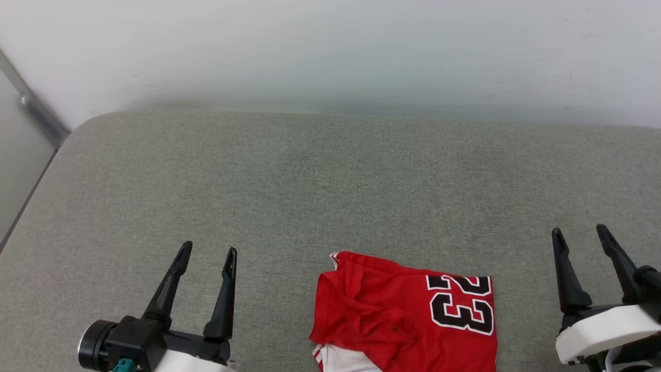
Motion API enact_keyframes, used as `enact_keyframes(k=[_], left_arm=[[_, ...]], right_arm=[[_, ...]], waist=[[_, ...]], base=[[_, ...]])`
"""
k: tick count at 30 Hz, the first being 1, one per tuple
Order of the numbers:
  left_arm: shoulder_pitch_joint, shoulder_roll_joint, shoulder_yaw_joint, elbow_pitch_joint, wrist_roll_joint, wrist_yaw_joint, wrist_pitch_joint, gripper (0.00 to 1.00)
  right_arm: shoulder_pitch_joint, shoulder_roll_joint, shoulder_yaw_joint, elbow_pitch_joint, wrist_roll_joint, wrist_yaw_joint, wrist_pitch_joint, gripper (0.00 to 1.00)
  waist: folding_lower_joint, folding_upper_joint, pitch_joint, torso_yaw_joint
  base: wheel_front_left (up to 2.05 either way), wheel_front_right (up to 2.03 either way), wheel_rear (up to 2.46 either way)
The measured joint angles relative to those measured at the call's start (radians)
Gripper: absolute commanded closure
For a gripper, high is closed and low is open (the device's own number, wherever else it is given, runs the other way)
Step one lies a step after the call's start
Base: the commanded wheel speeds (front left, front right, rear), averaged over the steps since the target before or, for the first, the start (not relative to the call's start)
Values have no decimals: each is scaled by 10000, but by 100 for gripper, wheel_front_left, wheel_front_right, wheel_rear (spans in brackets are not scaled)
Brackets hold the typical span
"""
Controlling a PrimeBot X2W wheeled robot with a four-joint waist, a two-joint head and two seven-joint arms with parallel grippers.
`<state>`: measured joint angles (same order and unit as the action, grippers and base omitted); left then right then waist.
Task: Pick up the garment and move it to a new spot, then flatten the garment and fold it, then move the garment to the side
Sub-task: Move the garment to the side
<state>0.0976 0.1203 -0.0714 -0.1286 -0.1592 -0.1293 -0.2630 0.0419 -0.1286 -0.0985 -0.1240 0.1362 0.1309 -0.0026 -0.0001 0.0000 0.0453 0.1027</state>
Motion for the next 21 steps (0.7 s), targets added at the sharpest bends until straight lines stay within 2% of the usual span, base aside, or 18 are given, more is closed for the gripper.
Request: enact_keyframes(k=[14,18,21], left_arm=[[-43,25,-105,186,23,0,0,0],[-119,31,-142,209,23,0,0,0],[-212,36,-180,238,23,0,0,0]], right_arm=[[-33,174,115,-171,-253,0,4,0],[-2,40,359,-219,-119,0,1371,0],[88,-132,529,-362,224,2,3020,0]], waist=[[0,0,163,22],[0,0,278,61],[1,0,390,110]], base=[[0,0,0],[0,0,0],[0,0,0]])
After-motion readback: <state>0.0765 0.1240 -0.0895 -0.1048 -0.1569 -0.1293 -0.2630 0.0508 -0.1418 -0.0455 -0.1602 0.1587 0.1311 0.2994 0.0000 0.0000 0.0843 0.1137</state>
